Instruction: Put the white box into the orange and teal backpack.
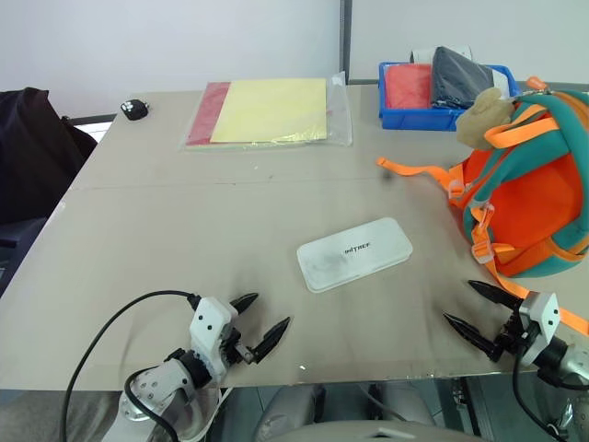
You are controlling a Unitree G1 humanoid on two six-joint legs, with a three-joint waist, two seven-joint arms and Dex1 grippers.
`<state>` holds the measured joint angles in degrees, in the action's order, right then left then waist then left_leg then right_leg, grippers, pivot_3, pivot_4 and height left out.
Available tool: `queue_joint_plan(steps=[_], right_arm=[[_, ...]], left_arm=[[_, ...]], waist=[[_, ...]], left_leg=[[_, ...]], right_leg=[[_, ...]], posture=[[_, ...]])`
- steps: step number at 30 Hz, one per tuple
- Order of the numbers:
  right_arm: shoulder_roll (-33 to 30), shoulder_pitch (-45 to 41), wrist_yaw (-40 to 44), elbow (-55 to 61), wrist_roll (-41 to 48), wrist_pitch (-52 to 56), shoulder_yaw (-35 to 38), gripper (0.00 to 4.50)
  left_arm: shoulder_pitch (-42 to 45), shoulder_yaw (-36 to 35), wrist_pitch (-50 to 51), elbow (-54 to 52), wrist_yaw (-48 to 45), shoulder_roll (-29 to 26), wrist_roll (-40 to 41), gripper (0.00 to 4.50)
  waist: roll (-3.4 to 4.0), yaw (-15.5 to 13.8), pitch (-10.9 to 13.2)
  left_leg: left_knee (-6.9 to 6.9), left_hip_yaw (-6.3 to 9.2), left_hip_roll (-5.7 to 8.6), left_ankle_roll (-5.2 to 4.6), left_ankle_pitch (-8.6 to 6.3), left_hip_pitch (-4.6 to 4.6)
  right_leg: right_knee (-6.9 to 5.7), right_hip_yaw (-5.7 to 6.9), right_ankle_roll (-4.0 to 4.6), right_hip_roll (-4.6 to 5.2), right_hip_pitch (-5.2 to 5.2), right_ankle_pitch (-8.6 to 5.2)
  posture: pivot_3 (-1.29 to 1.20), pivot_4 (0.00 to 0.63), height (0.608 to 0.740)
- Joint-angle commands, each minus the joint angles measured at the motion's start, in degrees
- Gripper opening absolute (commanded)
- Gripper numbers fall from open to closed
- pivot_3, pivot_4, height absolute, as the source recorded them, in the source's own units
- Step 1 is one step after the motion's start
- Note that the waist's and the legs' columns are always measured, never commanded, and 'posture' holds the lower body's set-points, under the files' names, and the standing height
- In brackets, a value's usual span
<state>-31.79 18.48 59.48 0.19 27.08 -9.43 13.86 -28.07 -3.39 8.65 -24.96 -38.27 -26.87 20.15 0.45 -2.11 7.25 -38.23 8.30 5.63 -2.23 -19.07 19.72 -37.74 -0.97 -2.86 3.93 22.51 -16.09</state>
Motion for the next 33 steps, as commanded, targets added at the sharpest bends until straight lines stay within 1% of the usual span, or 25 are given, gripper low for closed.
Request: queue_joint_plan(steps=[1, 4, 16, 19, 21, 23, 24, 26, 27, 28, 30, 33], right_arm=[[-0.3, 0.4, 0.0, 2.5, 0.4, -0.2, 0.4, 4.48], [-0.1, 0.1, -0.3, 2.1, 0.1, -0.2, 0.4, 4.48], [-0.2, -0.5, 0.0, 1.8, 0.1, -0.1, 0.2, 4.48], [-0.1, -1.0, -0.1, 1.8, 0.0, -0.1, 0.1, 4.48], [-0.1, -1.6, -0.2, 1.9, 0.1, 0.0, 0.0, 4.48], [-0.2, -2.3, -0.2, 2.2, 0.2, 0.0, -0.1, 4.48], [-0.2, -2.9, -0.4, 2.6, 0.2, 0.2, -0.2, 4.48], [0.0, -5.0, -1.1, 3.6, 0.3, 1.0, -0.9, 4.48], [0.1, -5.8, -1.4, 3.9, 0.4, 1.4, -1.2, 4.48], [-0.1, -6.9, -1.8, 4.2, -0.1, 1.9, -1.6, 4.48], [-0.9, -8.7, -2.2, 4.5, -1.3, 2.7, -2.7, 4.48], [-0.8, -13.7, -7.0, 4.7, -4.2, 6.3, -3.9, 4.48]], left_arm=[[-0.1, -1.2, 0.8, 0.3, 0.0, -0.8, 0.2, 4.50], [0.8, -1.8, 1.1, 0.6, -1.0, -1.2, 1.6, 4.50], [0.5, -2.9, 1.7, 0.6, -2.1, -1.7, 2.7, 4.50], [0.5, -4.1, 7.5, -0.9, -3.0, -2.7, 8.2, 4.50], [1.1, -5.4, 13.4, -2.6, -1.5, -4.1, 11.3, 4.50], [2.5, -7.4, 19.3, -4.0, 0.5, -4.9, 16.0, 4.50], [3.6, -8.8, 22.1, -4.5, 0.4, -5.1, 20.6, 4.50], [7.3, -11.8, 30.5, -3.8, 1.9, -5.4, 34.3, 4.50], [8.7, -12.8, 33.4, -3.3, 2.9, -5.4, 38.6, 4.50], [10.7, -13.2, 37.2, -1.7, 4.2, -5.9, 43.1, 4.50], [14.4, -13.0, 43.9, 1.9, 7.7, -6.8, 47.9, 4.50], [21.5, -11.8, 52.9, 9.5, 13.1, -6.5, 59.6, 4.50]], waist=[[-0.01, 0.0, 0.0], [-0.01, 0.0, 0.0], [-0.11, 0.0, 0.1], [-0.11, 0.1, 0.2], [-0.11, 0.2, 0.2], [-0.09, 0.2, 0.2], [-0.09, 0.3, 0.2], [-0.08, 0.7, 0.3], [-0.08, 0.7, 0.4], [-0.12, 0.9, 0.4], [-0.13, 1.1, 0.4], [-0.15, 1.4, 0.4]], left_leg=[[0.00, 0.00, 0.00, 0.00, 0.00, 0.00], [0.00, 0.01, 0.00, 0.00, 0.00, 0.00], [-0.01, 0.00, 0.00, 0.00, 0.00, 0.00], [-0.01, 0.00, 0.00, 0.00, 0.00, 0.00], [-0.01, 0.00, 0.00, 0.00, 0.00, 0.00], [-0.01, 0.01, 0.00, 0.00, 0.00, 0.00], [-0.02, 0.01, 0.00, 0.00, 0.00, -0.01], [-0.03, 0.01, 0.00, 0.01, 0.01, -0.01], [-0.05, 0.02, 0.00, 0.01, 0.01, 0.00], [-0.07, 0.03, 0.00, 0.01, 0.01, 0.00], [-0.10, 0.07, 0.00, 0.03, 0.02, 0.01], [-0.10, 0.07, 0.02, 0.04, 0.02, 0.00]], right_leg=[[0.00, 0.00, 0.00, 0.00, 0.00, 0.00], [0.00, 0.01, 0.00, 0.00, 0.00, 0.00], [0.00, 0.01, 0.00, 0.00, 0.00, 0.00], [0.00, 0.01, 0.00, 0.00, 0.00, 0.00], [-0.01, 0.01, 0.00, -0.01, 0.01, 0.00], [-0.01, 0.01, 0.00, -0.01, 0.01, 0.00], [-0.03, 0.01, 0.00, -0.01, 0.01, 0.00], [-0.09, 0.01, 0.00, -0.01, 0.02, 0.00], [-0.11, 0.02, 0.00, -0.01, 0.04, 0.00], [-0.13, 0.03, 0.00, -0.01, 0.04, 0.00], [-0.16, 0.07, 0.00, -0.01, 0.05, 0.01], [-0.17, 0.06, 0.00, -0.04, 0.09, 0.01]], posture=[[0.00, 0.150, 0.740], [0.00, 0.150, 0.740], [0.00, 0.150, 0.740], [0.00, 0.150, 0.740], [0.00, 0.150, 0.740], [0.00, 0.150, 0.740], [0.00, 0.150, 0.740], [0.00, 0.150, 0.740], [0.00, 0.150, 0.740], [0.00, 0.150, 0.740], [0.00, 0.150, 0.740], [0.00, 0.150, 0.740]])
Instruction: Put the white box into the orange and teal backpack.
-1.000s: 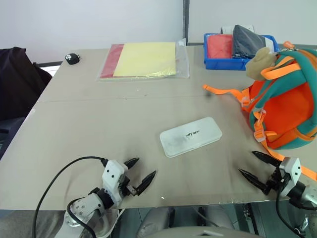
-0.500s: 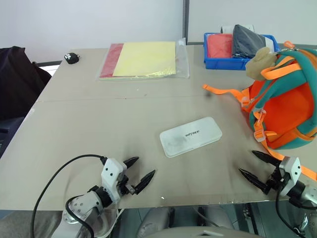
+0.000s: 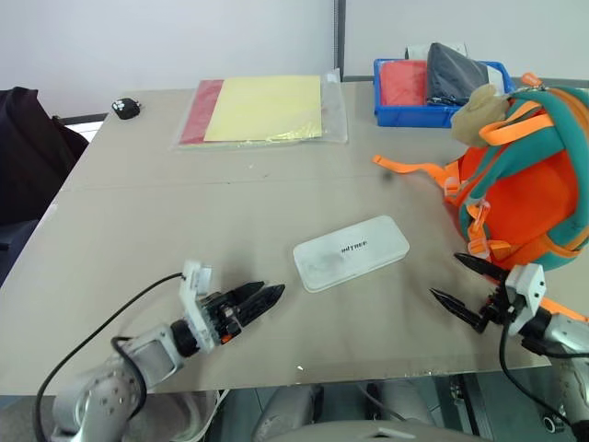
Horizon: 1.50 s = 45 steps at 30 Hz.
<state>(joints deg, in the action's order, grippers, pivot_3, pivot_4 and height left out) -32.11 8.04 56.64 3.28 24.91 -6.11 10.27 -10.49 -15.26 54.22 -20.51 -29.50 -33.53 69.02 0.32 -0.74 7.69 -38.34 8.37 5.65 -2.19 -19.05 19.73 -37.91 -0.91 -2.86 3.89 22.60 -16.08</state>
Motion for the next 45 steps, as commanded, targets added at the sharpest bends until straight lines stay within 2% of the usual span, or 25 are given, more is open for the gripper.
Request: queue_joint_plan(steps=[1, 3, 8, 12, 15, 19, 23, 28, 35, 39, 40, 43, 45], right_arm=[[-0.3, -4.9, -5.4, 1.8, -2.5, 4.1, -0.6, 4.48], [-0.2, -7.7, -8.8, 1.8, -5.3, 5.6, -1.3, 4.48], [0.7, -12.9, -16.2, 1.4, -11.3, 7.9, -2.6, 4.48], [1.1, -16.7, -24.7, -1.7, -21.6, 5.8, -5.1, 4.48], [3.2, -18.5, -30.1, -4.0, -25.4, 5.8, -6.3, 4.48], [4.9, -19.8, -30.1, -4.5, -29.1, 5.9, -11.2, 4.48], [8.6, -19.3, -26.8, -0.8, -25.7, 7.0, -15.0, 4.48], [11.6, -17.4, -25.9, 2.1, -21.3, 11.4, -14.1, 4.48], [10.1, -17.3, -25.0, 0.5, -21.4, 10.3, -13.3, 4.48], [9.5, -16.9, -24.7, -0.1, -21.5, 9.0, -13.1, 4.50], [9.4, -16.6, -24.6, -0.2, -21.4, 8.5, -13.0, 4.50], [9.6, -15.7, -25.0, 0.1, -20.9, 7.5, -12.5, 4.50], [10.0, -14.6, -25.5, 0.9, -20.0, 5.9, -11.5, 4.50]], left_arm=[[6.1, 0.3, 9.2, 7.1, 5.8, 0.5, 14.2, 4.50], [9.8, 1.0, 11.6, 10.4, 8.5, 1.2, 18.0, 4.50], [16.2, 3.4, 15.1, 16.4, 13.7, 3.0, 20.8, 4.50], [20.5, 5.5, 17.0, 20.9, 17.7, 5.6, 20.2, 4.50], [21.5, 5.6, 17.5, 21.7, 19.1, 7.1, 19.5, 4.50], [22.3, 5.9, 17.8, 22.3, 19.9, 8.8, 19.1, 4.50], [23.9, 5.4, 17.3, 23.2, 20.7, 10.4, 19.1, 4.50], [24.8, 5.0, 17.6, 23.7, 20.2, 11.6, 18.6, 4.50], [25.0, 3.8, 17.7, 24.1, 18.4, 12.6, 19.0, 4.50], [24.6, 3.0, 17.5, 23.8, 17.5, 12.9, 19.3, 3.60], [24.5, 2.8, 17.4, 23.6, 17.2, 13.0, 19.6, 3.04], [24.2, 1.6, 16.9, 23.1, 16.6, 13.3, 20.6, 1.81], [24.0, 0.1, 15.6, 22.2, 16.2, 13.8, 21.7, 1.18]], waist=[[-0.05, 0.1, 0.0], [-0.07, 0.1, 0.0], [-0.08, 0.1, 0.0], [-0.08, 0.0, 0.0], [-0.08, 0.0, 0.0], [-0.06, 0.1, 0.0], [-0.06, 0.1, 0.0], [-0.08, 0.2, 0.0], [-0.08, 0.2, 0.0], [-0.08, 0.2, 0.0], [-0.08, 0.3, 0.0], [-0.09, 0.4, 0.0], [-0.09, 0.4, 0.0]], left_leg=[[0.00, 0.00, 0.00, 0.00, 0.00, 0.01], [-0.05, -0.01, 0.01, 0.03, 0.02, 0.03], [-0.04, -0.01, 0.02, 0.06, 0.04, 0.03], [-0.09, -0.01, 0.08, 0.11, 0.07, 0.04], [-0.09, -0.01, 0.09, 0.11, 0.07, 0.03], [-0.11, -0.01, 0.09, 0.15, 0.10, 0.03], [-0.12, -0.01, 0.09, 0.16, 0.10, 0.03], [-0.13, 0.00, 0.09, 0.16, 0.11, 0.03], [-0.13, 0.01, 0.09, 0.17, 0.11, 0.03], [-0.12, 0.01, 0.08, 0.17, 0.11, 0.03], [-0.12, 0.01, 0.09, 0.17, 0.11, 0.04], [-0.11, 0.01, 0.08, 0.17, 0.11, 0.04], [-0.10, 0.00, 0.08, 0.17, 0.11, 0.04]], right_leg=[[-0.01, -0.01, 0.00, 0.00, 0.02, 0.00], [-0.04, -0.02, 0.00, 0.00, 0.06, 0.01], [-0.05, -0.01, 0.00, -0.01, 0.09, 0.01], [-0.09, -0.02, -0.01, 0.01, 0.15, 0.01], [-0.10, -0.02, -0.01, 0.01, 0.16, 0.01], [-0.13, -0.02, -0.01, 0.02, 0.16, 0.01], [-0.14, -0.02, -0.01, 0.02, 0.15, 0.01], [-0.13, -0.01, -0.01, 0.02, 0.15, 0.01], [-0.15, -0.01, -0.01, 0.01, 0.15, 0.01], [-0.15, 0.00, -0.01, 0.01, 0.15, 0.01], [-0.15, -0.01, -0.01, 0.01, 0.15, 0.01], [-0.15, -0.01, 0.00, 0.01, 0.15, 0.01], [-0.15, -0.02, 0.00, 0.01, 0.16, 0.01]], posture=[[0.00, 0.150, 0.740], [0.00, 0.150, 0.740], [0.00, 0.150, 0.740], [0.00, 0.150, 0.740], [0.00, 0.150, 0.740], [0.00, 0.150, 0.740], [0.00, 0.150, 0.740], [0.00, 0.150, 0.740], [0.00, 0.150, 0.740], [0.00, 0.150, 0.740], [0.00, 0.150, 0.740], [0.00, 0.150, 0.740], [0.00, 0.150, 0.740]])
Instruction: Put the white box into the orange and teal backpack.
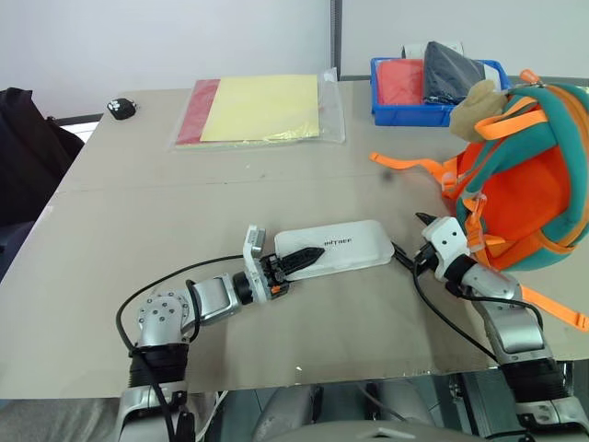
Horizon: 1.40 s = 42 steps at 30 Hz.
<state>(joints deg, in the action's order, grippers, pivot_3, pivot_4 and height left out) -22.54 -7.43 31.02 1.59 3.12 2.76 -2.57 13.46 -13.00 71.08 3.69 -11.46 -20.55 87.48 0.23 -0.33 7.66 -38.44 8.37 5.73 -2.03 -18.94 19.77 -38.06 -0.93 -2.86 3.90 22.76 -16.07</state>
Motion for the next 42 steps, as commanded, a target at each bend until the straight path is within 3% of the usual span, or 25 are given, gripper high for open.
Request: queue_joint_plan(steps=[1, 7, 13, 18, 24, 28, 31, 34, 38, 42], right_arm=[[0.7, 1.5, 0.1, 3.4, 2.7, -3.3, 1.9, 4.50], [2.1, 7.5, -0.9, 12.5, 9.4, 0.7, 5.2, 4.50], [9.4, 9.6, -15.0, 21.0, 7.9, 0.5, 12.1, 4.50], [15.3, 0.8, -27.3, 17.9, 7.7, 7.0, 16.2, 4.50], [16.7, -15.6, -26.8, 2.7, 14.6, 6.3, 20.0, 4.50], [14.4, -19.3, -22.3, -1.8, 13.6, 2.6, 17.7, 3.15], [14.0, -19.3, -20.4, -1.3, 13.7, 2.3, 15.9, 1.60], [13.9, -19.7, -13.2, 6.7, 22.1, 12.0, 10.8, 0.13], [9.7, -21.2, -1.9, 20.9, 37.9, 28.4, 2.6, 0.06], [1.9, -18.9, 3.9, 31.1, 60.4, 42.8, 3.6, 0.06]], left_arm=[[0.0, -3.0, -1.9, -2.3, -1.8, 0.9, 4.3, 1.18], [-1.7, -7.2, -4.4, -6.2, -3.5, -0.7, 8.0, 1.18], [-5.6, -10.3, -7.6, -10.3, -2.4, -3.2, 9.7, 1.18], [-6.0, -9.6, -9.1, -10.5, -2.7, -4.3, 8.3, 1.18], [-4.3, -8.0, -9.9, -9.9, -3.3, -4.5, 7.1, 1.18], [-3.3, -8.4, -10.1, -9.6, -3.8, -5.8, 7.6, 1.18], [-2.8, -9.0, -10.5, -9.6, -4.5, -6.6, 8.1, 1.18], [-2.0, -9.5, -11.6, -9.7, -5.9, -7.4, 6.9, 1.18], [-0.5, -11.8, -12.6, -7.8, -11.6, -11.1, 4.2, 1.18], [0.7, -16.9, -13.0, -5.7, -18.2, -15.4, 6.0, 1.18]], waist=[[0.00, 0.1, 0.0], [-0.02, 0.7, 0.0], [-0.02, 1.0, 0.0], [-0.02, 1.0, 0.0], [-0.02, 1.2, 0.0], [-0.02, 1.4, 0.0], [-0.01, 1.9, 0.0], [-0.01, 2.7, 0.1], [0.00, 3.4, 0.1], [-0.01, 3.7, 0.1]], left_leg=[[0.00, 0.00, 0.00, 0.00, 0.00, 0.00], [0.02, 0.01, -0.03, 0.00, 0.00, 0.02], [0.05, 0.00, -0.04, 0.01, 0.00, 0.02], [0.03, -0.04, -0.03, 0.03, 0.01, 0.02], [0.08, -0.08, -0.03, 0.03, 0.02, 0.04], [0.13, -0.05, -0.03, 0.03, 0.01, 0.08], [0.16, -0.07, -0.03, 0.03, 0.01, 0.11], [0.11, -0.07, -0.04, 0.03, 0.02, 0.13], [0.14, -0.11, -0.10, 0.05, 0.03, 0.12], [0.22, -0.02, -0.15, 0.06, 0.03, 0.22]], right_leg=[[0.00, 0.00, 0.00, 0.00, 0.00, 0.00], [0.01, 0.00, 0.00, -0.01, 0.00, 0.00], [-0.01, -0.04, 0.00, -0.04, 0.04, 0.00], [-0.05, -0.09, 0.01, -0.06, 0.14, 0.01], [-0.05, -0.10, 0.02, -0.07, 0.20, 0.01], [0.00, -0.07, 0.02, -0.06, 0.24, 0.01], [0.00, -0.09, 0.02, -0.06, 0.29, 0.01], [-0.03, -0.10, 0.02, -0.06, 0.28, 0.01], [-0.17, -0.18, 0.03, -0.12, 0.37, 0.01], [-0.16, -0.18, 0.05, -0.17, 0.53, 0.01]], posture=[[0.00, 0.150, 0.740], [0.00, 0.150, 0.740], [0.00, 0.150, 0.740], [0.00, 0.150, 0.740], [0.00, 0.150, 0.740], [0.00, 0.150, 0.740], [0.00, 0.150, 0.740], [0.00, 0.150, 0.740], [0.00, 0.150, 0.740], [0.00, 0.150, 0.740]])
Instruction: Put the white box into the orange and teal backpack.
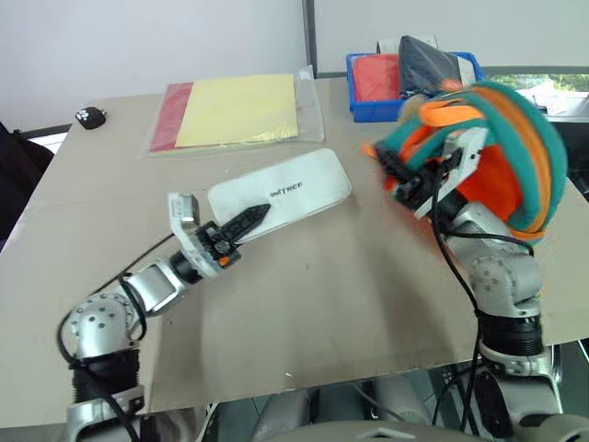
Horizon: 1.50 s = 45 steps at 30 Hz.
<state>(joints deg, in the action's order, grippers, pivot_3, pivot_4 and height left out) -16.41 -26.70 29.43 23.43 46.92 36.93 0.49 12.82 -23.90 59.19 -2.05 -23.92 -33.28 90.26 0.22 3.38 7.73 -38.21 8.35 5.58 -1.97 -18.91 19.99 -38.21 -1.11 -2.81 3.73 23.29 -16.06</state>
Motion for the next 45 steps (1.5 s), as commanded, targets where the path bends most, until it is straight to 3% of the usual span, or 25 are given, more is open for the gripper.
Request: queue_joint_plan(steps=[1, 3, 6, 9, 15, 19, 21, 30, 39, 45], right_arm=[[-6.7, 1.8, 6.4, 10.3, 19.9, 10.3, 1.9, 0.06], [-10.6, 4.7, 6.9, 9.9, 22.1, 11.4, 5.1, 0.06], [-17.1, 10.2, 9.6, 6.3, 18.5, 9.7, 10.3, 0.06], [-20.9, 13.1, 11.6, 3.5, 13.1, 7.5, 11.1, 0.06], [-18.6, 13.3, 10.4, 3.3, 11.9, 5.7, 10.1, 0.06], [-16.6, 12.8, 8.8, 3.6, 11.0, 5.1, 9.7, 0.06], [-15.2, 12.1, 7.4, 3.0, 10.1, 4.8, 9.1, 0.06], [-13.1, 10.9, 6.7, 2.4, 8.3, 5.2, 7.9, 0.06], [-11.9, 10.4, 7.2, 0.9, 7.5, 5.2, 7.2, 0.06], [-11.6, 9.3, 8.5, -0.7, 7.0, 4.9, 7.0, 0.06]], left_arm=[[0.9, -7.3, -0.5, 0.1, -7.2, -3.7, 4.0, 1.18], [-0.7, -8.4, 0.8, -0.6, -9.7, -5.2, 4.2, 1.18], [-3.1, -8.8, 1.0, -2.3, -12.7, -6.2, 2.4, 1.18], [-2.0, -6.7, -3.0, -4.8, -14.8, -6.3, -4.5, 1.18], [6.5, -2.6, -14.3, -5.3, -18.8, -7.5, -20.1, 1.18], [5.1, -1.6, -15.0, -9.8, -24.5, -7.5, -21.2, 1.18], [1.9, -2.3, -21.2, -14.7, -29.0, -6.6, -25.4, 1.18], [-5.1, -6.3, -23.7, -16.8, -32.6, -4.8, -23.4, 1.18], [-6.0, -11.7, -22.9, -19.1, -27.2, -3.0, -15.2, 1.18], [-11.1, -9.0, -22.6, -23.0, -29.8, -4.4, -17.9, 1.18]], waist=[[-0.03, -0.2, 0.0], [-0.11, -0.6, 0.0], [-0.21, -1.6, 0.1], [-0.38, -2.9, 0.2], [-0.46, -3.4, 0.2], [-0.48, -2.4, 0.2], [-0.50, -2.0, 0.3], [-0.52, -2.4, 0.3], [-0.53, -2.5, 0.3], [-0.52, -2.5, 0.3]], left_leg=[[0.01, 0.02, 0.01, 0.00, 0.00, 0.03], [-0.01, 0.07, 0.05, -0.03, -0.02, 0.05], [-0.07, 0.01, 0.24, -0.17, -0.10, 0.07], [-0.21, 0.01, 0.25, -0.17, -0.09, 0.07], [-0.19, 0.04, 0.19, -0.12, -0.06, 0.11], [-0.10, -0.02, 0.21, -0.14, -0.07, 0.14], [-0.08, -0.02, 0.21, -0.14, -0.07, 0.14], [-0.10, 0.03, 0.16, -0.12, -0.07, 0.14], [-0.10, 0.03, 0.16, -0.13, -0.07, 0.14], [-0.11, 0.02, 0.16, -0.13, -0.07, 0.14]], right_leg=[[0.09, 0.02, 0.00, 0.02, 0.00, 0.00], [0.24, 0.08, -0.01, 0.09, -0.02, 0.00], [0.30, 0.16, -0.02, 0.30, -0.07, 0.01], [0.23, 0.19, -0.08, 0.30, -0.11, 0.04], [0.18, 0.24, -0.06, 0.28, -0.11, 0.06], [0.29, 0.23, -0.06, 0.33, -0.01, 0.07], [0.30, 0.26, -0.06, 0.33, 0.04, 0.07], [0.19, 0.33, 0.03, 0.29, 0.11, 0.13], [0.21, 0.34, 0.03, 0.29, 0.10, 0.13], [0.20, 0.32, 0.03, 0.29, 0.10, 0.13]], posture=[[0.00, 0.150, 0.740], [0.00, 0.150, 0.740], [0.00, 0.150, 0.740], [0.00, 0.150, 0.740], [0.00, 0.150, 0.740], [0.00, 0.150, 0.740], [0.00, 0.150, 0.740], [0.00, 0.150, 0.740], [0.00, 0.150, 0.740], [0.00, 0.150, 0.740]])
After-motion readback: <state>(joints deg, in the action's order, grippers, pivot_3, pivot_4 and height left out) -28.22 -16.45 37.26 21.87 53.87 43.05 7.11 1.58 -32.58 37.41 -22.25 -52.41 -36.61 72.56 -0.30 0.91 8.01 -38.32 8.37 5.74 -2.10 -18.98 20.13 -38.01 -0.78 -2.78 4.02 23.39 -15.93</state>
